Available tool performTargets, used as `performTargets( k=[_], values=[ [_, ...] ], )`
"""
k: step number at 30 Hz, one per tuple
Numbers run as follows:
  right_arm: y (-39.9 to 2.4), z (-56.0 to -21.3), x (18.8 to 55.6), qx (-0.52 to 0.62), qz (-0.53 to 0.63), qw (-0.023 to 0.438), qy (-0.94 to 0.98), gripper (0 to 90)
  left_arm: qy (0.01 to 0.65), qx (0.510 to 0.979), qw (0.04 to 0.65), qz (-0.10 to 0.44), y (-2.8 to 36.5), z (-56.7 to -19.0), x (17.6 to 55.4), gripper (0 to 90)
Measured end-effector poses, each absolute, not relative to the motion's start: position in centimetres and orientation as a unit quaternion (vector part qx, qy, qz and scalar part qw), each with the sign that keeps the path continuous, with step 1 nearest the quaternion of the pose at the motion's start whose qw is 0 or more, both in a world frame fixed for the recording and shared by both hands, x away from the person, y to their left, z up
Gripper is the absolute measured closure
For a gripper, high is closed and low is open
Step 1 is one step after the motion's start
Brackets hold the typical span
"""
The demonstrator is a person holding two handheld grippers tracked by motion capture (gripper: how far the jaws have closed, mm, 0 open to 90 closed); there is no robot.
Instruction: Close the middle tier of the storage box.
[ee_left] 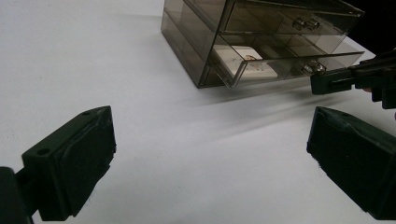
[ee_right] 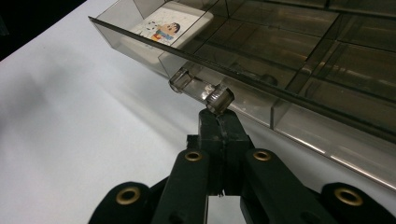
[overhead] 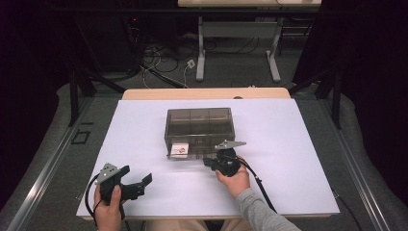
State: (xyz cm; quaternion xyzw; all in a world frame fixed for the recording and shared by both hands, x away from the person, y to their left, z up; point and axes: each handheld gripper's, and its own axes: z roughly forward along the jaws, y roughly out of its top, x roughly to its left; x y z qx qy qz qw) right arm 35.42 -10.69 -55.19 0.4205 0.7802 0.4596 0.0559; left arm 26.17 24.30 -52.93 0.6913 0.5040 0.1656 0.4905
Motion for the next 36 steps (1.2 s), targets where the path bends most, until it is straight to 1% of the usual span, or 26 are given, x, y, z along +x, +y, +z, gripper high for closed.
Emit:
performTargets(
  k=[18, 36],
  values=[
    [-10.3, -55.3, 36.5, 0.438, 0.460, 0.070, 0.769, 89.9, 0.504, 0.691, 0.491, 0.166, 24.3, -52.9, 26.1, 1.6],
    [-10.5, -55.1, 37.8, 0.470, 0.464, 0.061, 0.749, 89.6, 0.503, 0.692, 0.491, 0.166, 24.4, -52.9, 26.1, 1.6]
  ],
)
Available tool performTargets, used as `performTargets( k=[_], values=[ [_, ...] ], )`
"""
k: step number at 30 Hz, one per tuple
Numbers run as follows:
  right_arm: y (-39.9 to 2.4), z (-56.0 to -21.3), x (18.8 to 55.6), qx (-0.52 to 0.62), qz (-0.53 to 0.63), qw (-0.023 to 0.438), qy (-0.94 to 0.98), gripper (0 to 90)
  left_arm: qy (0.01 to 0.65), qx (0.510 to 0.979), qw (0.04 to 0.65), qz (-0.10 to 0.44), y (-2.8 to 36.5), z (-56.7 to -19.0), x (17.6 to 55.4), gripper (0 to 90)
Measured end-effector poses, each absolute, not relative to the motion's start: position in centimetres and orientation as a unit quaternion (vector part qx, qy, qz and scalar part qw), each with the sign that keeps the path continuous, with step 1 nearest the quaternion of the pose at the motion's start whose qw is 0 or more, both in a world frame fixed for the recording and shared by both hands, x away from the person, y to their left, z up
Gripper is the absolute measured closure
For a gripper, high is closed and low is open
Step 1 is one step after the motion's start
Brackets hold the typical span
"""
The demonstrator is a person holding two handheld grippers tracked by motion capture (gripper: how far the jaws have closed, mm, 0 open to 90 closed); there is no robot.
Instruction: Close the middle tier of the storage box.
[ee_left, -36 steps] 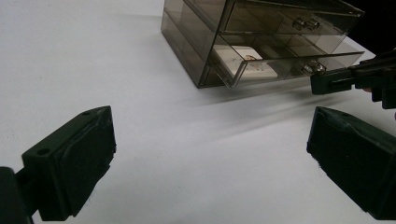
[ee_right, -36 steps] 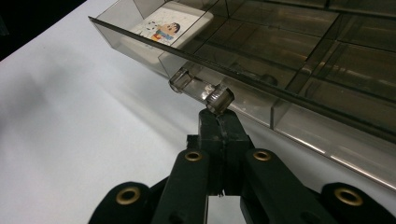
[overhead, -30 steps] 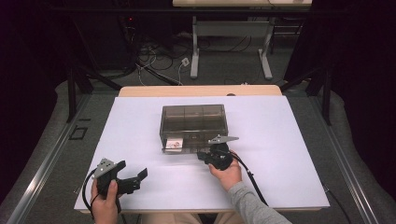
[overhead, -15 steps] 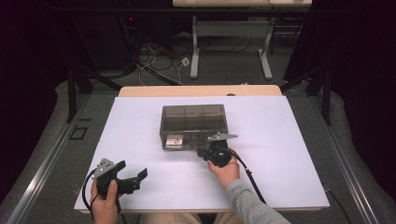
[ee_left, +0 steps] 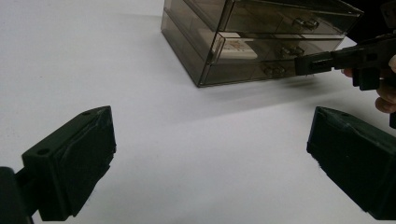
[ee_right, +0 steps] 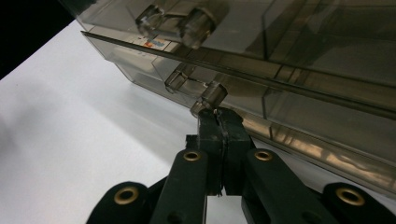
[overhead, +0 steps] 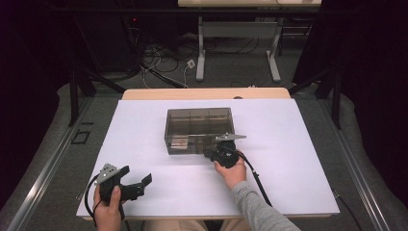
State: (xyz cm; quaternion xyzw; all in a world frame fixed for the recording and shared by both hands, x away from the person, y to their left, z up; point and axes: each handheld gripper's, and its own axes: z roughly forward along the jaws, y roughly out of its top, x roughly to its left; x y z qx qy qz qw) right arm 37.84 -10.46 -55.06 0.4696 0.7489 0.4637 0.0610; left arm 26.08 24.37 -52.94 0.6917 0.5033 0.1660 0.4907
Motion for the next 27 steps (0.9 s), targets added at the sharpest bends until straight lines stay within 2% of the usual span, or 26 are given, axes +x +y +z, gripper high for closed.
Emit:
performTargets(
  k=[27],
  values=[
    [-10.90, -54.99, 38.50, 0.478, 0.456, 0.074, 0.746, 88.8, 0.503, 0.692, 0.491, 0.165, 24.42, -52.99, 26.11, 1.6]
  ],
)
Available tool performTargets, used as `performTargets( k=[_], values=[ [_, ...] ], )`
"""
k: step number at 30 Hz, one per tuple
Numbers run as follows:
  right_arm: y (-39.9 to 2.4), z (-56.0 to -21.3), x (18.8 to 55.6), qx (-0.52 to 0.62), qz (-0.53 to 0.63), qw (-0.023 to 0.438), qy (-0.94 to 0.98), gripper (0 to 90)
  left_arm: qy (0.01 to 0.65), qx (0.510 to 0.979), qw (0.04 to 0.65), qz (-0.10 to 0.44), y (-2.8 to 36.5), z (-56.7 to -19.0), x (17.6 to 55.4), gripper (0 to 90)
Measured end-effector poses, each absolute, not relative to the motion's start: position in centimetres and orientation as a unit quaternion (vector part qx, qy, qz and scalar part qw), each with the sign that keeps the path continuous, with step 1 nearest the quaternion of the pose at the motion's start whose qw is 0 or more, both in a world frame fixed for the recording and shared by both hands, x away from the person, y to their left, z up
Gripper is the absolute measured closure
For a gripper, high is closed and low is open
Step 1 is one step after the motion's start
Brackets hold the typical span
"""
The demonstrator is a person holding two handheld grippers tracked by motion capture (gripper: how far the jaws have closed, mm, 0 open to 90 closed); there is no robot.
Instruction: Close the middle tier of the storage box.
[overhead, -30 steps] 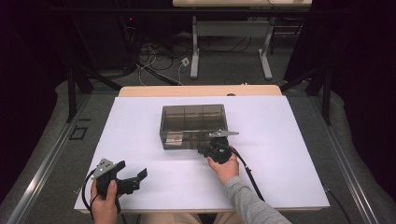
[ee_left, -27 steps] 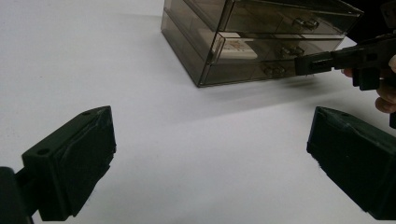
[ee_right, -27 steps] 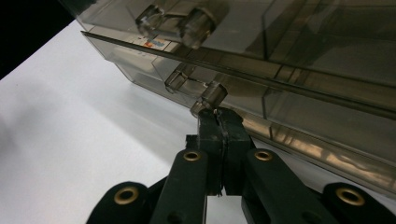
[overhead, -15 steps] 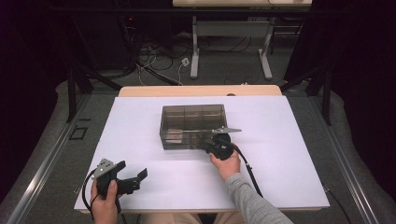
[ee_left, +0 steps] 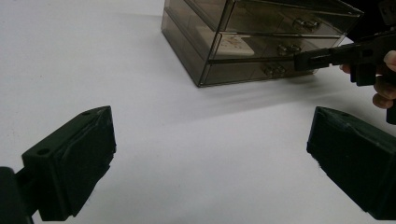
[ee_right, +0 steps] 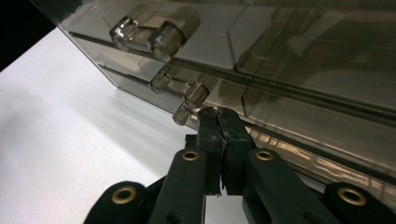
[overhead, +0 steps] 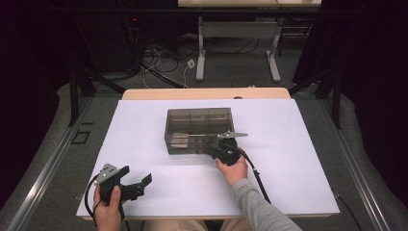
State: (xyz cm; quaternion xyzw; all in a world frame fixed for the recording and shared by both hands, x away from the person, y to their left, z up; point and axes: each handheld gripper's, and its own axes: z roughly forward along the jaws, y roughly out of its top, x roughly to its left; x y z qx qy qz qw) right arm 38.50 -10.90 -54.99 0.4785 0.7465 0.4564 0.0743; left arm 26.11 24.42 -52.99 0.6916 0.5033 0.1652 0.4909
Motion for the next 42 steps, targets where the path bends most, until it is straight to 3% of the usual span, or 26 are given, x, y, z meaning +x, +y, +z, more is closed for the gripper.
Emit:
performTargets(
  k=[10, 25, 36, 42],
  values=[
    [-10.8, -54.7, 37.9, 0.455, 0.453, 0.089, 0.761, 83.8, 0.503, 0.692, 0.491, 0.166, 24.4, -53.0, 26.1, 1.6],
    [-10.7, -53.8, 37.0, 0.446, 0.474, 0.082, 0.755, 67.8, 0.503, 0.692, 0.490, 0.165, 24.3, -53.0, 26.1, 1.6],
    [-10.9, -53.0, 35.9, 0.442, 0.475, 0.075, 0.758, 48.7, 0.502, 0.693, 0.490, 0.165, 24.2, -53.0, 26.2, 1.6],
    [-11.1, -52.8, 35.6, 0.443, 0.464, 0.078, 0.763, 27.2, 0.502, 0.692, 0.491, 0.165, 24.2, -53.0, 26.2, 1.6]
  ],
)
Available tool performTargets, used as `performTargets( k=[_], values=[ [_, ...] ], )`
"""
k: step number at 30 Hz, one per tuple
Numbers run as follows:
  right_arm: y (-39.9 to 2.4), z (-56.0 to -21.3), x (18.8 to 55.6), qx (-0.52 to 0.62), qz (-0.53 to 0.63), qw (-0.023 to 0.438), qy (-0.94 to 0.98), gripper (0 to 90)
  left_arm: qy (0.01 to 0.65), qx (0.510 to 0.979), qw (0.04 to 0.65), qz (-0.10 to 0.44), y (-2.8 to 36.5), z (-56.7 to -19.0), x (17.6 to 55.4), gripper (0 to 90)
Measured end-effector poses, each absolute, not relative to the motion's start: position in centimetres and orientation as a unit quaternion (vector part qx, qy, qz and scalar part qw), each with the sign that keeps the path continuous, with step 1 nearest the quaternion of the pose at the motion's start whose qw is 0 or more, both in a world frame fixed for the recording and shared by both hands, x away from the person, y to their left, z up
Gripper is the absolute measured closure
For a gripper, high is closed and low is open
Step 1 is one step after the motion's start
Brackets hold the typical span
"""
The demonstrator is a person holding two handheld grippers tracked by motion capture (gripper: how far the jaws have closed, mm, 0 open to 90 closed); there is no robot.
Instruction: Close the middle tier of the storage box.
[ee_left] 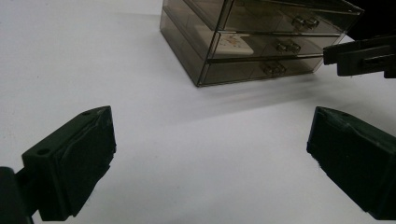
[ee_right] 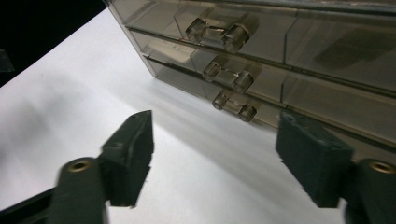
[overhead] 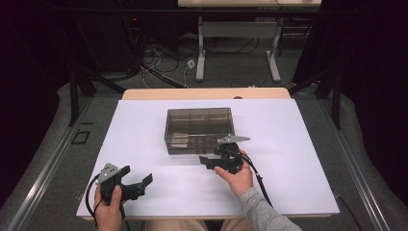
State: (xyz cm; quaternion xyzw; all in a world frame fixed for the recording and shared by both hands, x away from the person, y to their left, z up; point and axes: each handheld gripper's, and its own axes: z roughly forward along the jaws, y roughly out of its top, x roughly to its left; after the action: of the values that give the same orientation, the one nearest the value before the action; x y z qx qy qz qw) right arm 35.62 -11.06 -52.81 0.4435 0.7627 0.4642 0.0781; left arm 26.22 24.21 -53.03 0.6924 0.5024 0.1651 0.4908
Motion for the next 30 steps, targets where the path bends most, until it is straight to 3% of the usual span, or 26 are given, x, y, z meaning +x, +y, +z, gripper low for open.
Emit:
performTargets(
  k=[5, 10, 18, 30],
  values=[
    [-11.2, -52.3, 35.0, 0.449, 0.447, 0.102, 0.767, 15.7, 0.502, 0.692, 0.491, 0.165, 24.2, -53.0, 26.2, 1.6],
    [-11.7, -52.0, 34.3, 0.446, 0.420, 0.130, 0.779, 14.4, 0.502, 0.693, 0.490, 0.164, 24.1, -53.0, 26.2, 1.6],
    [-13.2, -51.2, 33.1, 0.428, 0.432, 0.125, 0.784, 0.0, 0.503, 0.694, 0.489, 0.164, 24.0, -53.0, 26.3, 1.6],
    [-16.2, -50.5, 31.3, 0.420, 0.440, 0.156, 0.778, 0.0, 0.502, 0.694, 0.489, 0.164, 24.0, -53.0, 26.2, 1.6]
  ],
)
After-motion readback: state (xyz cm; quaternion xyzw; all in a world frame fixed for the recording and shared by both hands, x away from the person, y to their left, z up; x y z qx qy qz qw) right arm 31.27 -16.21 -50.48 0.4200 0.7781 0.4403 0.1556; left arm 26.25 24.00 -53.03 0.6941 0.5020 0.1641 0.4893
